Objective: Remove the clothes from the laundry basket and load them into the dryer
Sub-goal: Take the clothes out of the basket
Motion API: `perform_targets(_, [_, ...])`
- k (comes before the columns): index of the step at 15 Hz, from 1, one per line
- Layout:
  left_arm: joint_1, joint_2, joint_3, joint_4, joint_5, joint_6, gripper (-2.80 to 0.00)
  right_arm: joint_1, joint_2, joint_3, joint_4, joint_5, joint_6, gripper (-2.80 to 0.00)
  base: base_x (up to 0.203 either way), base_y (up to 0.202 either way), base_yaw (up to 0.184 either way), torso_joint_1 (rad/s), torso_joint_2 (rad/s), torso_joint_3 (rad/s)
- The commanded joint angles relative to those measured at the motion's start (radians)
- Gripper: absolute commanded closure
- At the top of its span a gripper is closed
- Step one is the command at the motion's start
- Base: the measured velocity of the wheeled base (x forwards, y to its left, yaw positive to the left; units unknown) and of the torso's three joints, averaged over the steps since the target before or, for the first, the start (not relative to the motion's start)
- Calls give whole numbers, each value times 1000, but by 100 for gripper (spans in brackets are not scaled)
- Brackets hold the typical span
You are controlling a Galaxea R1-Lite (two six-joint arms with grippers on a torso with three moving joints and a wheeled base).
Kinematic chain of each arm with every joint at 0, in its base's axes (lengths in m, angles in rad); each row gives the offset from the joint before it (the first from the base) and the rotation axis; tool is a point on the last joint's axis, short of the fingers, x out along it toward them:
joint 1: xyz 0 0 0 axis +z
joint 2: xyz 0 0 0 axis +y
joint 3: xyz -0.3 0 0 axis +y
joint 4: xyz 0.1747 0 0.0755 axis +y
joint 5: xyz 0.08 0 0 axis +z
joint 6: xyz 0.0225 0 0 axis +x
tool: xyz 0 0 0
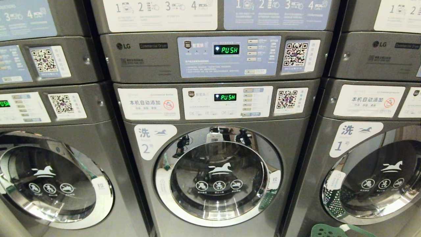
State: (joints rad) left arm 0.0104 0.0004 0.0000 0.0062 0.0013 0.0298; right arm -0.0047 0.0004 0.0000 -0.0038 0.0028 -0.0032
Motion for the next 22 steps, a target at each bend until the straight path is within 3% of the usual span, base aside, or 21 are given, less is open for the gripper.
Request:
perform_targets(1, [0,0,0,0,0,1,0,0,0,0,0,0,-1,0,0,0,0,-163,461,310])
perform_targets(9, [0,0,-2,1,-1,-1,0,0,0,0,-1,0,-1,0,0,0,0,-118,445,317])
perform_targets(22, [0,1,0,1,-4,5,0,0,0,0,-1,0,-3,0,0,0,0,-7,43,32])
